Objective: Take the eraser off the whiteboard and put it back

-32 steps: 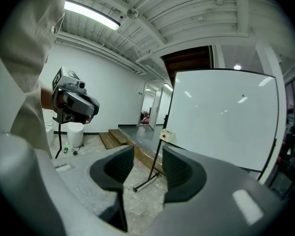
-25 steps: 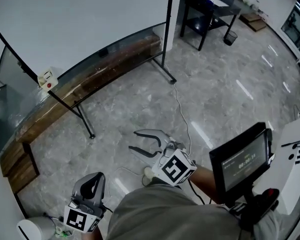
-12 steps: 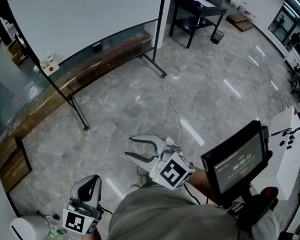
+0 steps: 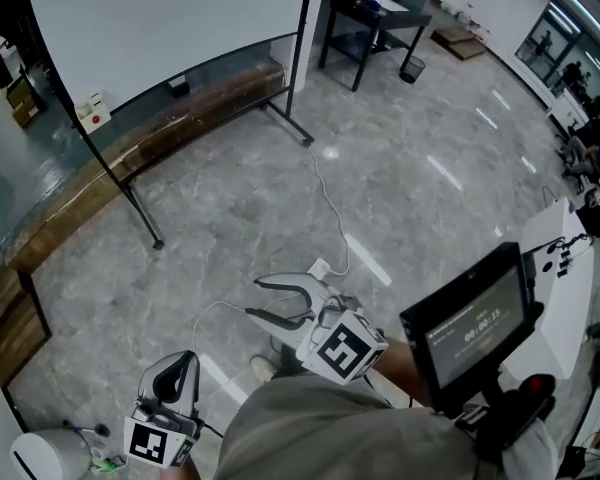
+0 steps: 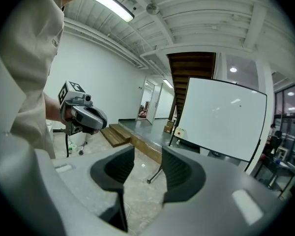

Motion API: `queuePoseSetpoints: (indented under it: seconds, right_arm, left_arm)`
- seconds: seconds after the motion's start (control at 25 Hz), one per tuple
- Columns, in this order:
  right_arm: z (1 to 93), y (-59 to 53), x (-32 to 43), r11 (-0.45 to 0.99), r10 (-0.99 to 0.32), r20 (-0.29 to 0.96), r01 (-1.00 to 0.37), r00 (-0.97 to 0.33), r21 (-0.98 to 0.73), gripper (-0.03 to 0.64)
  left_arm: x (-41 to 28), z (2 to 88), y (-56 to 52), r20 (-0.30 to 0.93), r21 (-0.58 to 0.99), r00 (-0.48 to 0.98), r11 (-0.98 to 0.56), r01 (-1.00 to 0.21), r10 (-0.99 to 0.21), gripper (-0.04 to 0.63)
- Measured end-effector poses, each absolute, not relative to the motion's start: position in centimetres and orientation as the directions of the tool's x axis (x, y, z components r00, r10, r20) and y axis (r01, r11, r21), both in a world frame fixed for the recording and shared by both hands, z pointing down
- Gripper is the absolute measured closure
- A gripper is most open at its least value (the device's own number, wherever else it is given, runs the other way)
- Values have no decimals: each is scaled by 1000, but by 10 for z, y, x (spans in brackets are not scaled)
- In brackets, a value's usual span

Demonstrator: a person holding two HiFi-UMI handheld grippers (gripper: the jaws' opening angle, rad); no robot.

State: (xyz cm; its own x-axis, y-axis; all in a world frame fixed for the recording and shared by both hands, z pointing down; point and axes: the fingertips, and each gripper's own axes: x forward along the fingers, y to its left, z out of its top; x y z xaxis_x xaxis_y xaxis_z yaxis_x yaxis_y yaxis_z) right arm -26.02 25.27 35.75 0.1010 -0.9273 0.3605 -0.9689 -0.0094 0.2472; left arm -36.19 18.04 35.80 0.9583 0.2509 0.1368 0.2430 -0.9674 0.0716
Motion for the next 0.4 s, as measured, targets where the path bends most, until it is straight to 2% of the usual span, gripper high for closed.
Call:
queuePoseSetpoints:
  seconds: [0.4]
  right_arm:
    - [367, 266, -242, -59, -923, 353, -963, 153, 263, 440]
  left_arm:
    - [-334, 369, 189, 120, 64, 942, -949, 308, 314, 589]
